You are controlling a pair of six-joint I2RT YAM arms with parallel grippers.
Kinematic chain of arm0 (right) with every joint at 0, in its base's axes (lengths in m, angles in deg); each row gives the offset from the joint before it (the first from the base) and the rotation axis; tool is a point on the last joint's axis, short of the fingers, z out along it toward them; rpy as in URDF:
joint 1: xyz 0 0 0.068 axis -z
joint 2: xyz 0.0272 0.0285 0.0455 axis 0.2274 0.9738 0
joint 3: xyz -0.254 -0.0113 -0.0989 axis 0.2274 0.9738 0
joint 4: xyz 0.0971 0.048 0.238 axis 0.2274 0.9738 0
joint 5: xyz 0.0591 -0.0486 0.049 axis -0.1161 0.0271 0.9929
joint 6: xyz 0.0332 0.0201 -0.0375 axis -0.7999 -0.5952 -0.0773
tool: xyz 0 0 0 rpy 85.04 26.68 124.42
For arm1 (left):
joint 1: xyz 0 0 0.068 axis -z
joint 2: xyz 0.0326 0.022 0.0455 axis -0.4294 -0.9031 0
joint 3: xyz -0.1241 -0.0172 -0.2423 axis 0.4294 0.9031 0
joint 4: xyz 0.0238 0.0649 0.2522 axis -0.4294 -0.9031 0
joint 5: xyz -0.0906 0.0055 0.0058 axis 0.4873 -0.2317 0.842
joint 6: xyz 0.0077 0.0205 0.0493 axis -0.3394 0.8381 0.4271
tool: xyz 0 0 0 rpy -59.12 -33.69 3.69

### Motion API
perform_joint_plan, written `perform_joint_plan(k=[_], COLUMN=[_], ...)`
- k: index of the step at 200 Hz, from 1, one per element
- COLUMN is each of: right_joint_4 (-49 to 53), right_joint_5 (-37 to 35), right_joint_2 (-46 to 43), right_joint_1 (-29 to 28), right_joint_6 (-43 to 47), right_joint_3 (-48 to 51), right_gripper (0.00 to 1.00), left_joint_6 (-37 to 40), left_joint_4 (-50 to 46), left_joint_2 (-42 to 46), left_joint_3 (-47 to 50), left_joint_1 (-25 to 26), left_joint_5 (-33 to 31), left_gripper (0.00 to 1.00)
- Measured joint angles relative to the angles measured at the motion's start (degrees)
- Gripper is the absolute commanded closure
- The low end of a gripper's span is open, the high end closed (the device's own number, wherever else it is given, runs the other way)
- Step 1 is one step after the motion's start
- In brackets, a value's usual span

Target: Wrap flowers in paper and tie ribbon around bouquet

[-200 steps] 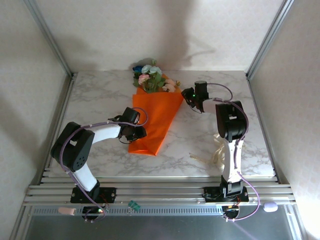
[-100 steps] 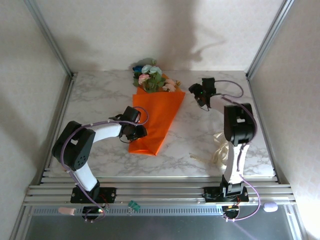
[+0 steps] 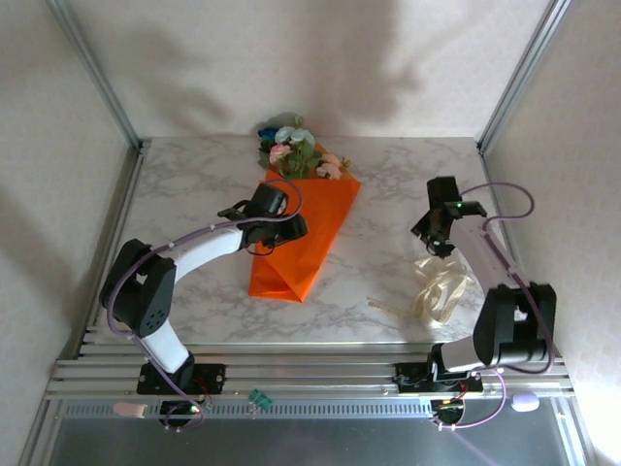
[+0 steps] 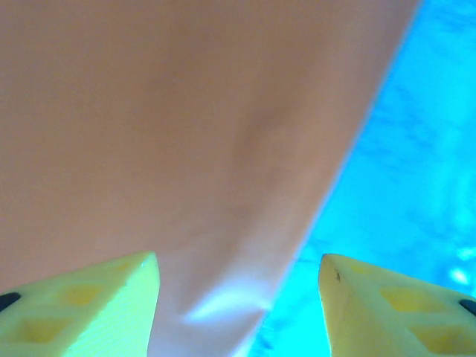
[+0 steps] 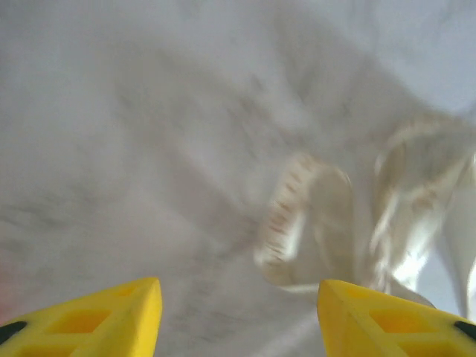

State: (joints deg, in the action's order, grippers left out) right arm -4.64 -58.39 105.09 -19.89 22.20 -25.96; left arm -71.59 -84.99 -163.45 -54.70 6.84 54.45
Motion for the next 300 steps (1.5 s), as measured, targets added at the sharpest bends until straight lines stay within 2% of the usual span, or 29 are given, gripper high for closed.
perform_joint_plan(k=[17, 43, 62, 79, 120, 142, 162, 181, 190, 198, 211, 223, 244, 269, 300], right_joint_4=[1.01, 1.03, 1.79, 2.69, 6.14, 7.65, 8.7, 9.29, 9.68, 9.99, 10.54, 10.93, 11.45, 11.43, 10.82], right_joint_5=[1.55, 2.51, 0.59, -0.96, -2.14, -2.19, -2.03, -1.66, -1.53, -1.49, -1.29, -0.72, 0.02, 0.02, 0.94], right_joint_2=[3.32, 4.31, 2.21, -2.14, -7.87, -10.12, -10.91, -11.72, -12.24, -12.79, -13.68, -14.51, -15.41, -15.45, -15.23], right_joint_1=[0.0, 1.33, 2.62, 3.91, 4.79, 4.79, 4.79, 4.79, 4.79, 4.79, 4.79, 4.79, 4.79, 3.93, 1.64], right_joint_6=[0.26, 0.0, -1.03, -1.92, -2.8, -2.64, -2.49, -2.49, -2.49, -2.43, -2.36, -2.34, -2.32, -1.27, 0.68], right_joint_3=[2.51, 3.52, 3.54, 3.45, -1.38, -2.56, -3.74, -3.87, -3.87, -3.89, -4.0, -4.09, -4.22, -4.66, -5.05], right_gripper=[0.43, 0.46, 0.45, 0.44, 0.43, 0.42, 0.42, 0.42, 0.42, 0.43, 0.43, 0.44, 0.45, 0.46, 0.45], left_joint_6=[2.54, 9.38, 13.51, 16.76, 25.16, 29.35, 32.35, 34.53, 35.43, 36.17, 37.09, 37.66, 37.62, 35.41, 28.85], left_joint_4=[-0.66, -3.23, -4.87, -5.92, -5.92, -3.61, -1.95, -1.25, -1.03, -1.25, -1.79, -2.43, -2.45, -2.21, -0.98], left_joint_2=[-1.77, -10.78, -16.04, -19.47, -24.09, -24.76, -25.07, -27.32, -29.14, -30.99, -34.69, -35.85, -36.61, -35.19, -22.67], left_joint_3=[-5.11, -16.55, -19.58, -20.04, -22.51, -23.12, -23.28, -25.31, -26.75, -28.24, -31.54, -34.27, -35.54, -33.03, -23.5], left_joint_1=[5.29, 17.62, 26.03, 32.0, 37.07, 39.65, 42.21, 43.25, 43.25, 43.1, 42.86, 43.1, 42.32, 38.88, 29.55], left_joint_5=[3.34, 5.7, 3.52, -0.94, -10.84, -14.84, -17.68, -18.36, -18.64, -19.08, -19.45, -19.78, -22.16, -24.52, -23.67], left_gripper=[0.41, 0.41, 0.4, 0.39, 0.37, 0.33, 0.33, 0.35, 0.4, 0.53, 0.84, 1.0, 1.0, 1.0, 1.0])
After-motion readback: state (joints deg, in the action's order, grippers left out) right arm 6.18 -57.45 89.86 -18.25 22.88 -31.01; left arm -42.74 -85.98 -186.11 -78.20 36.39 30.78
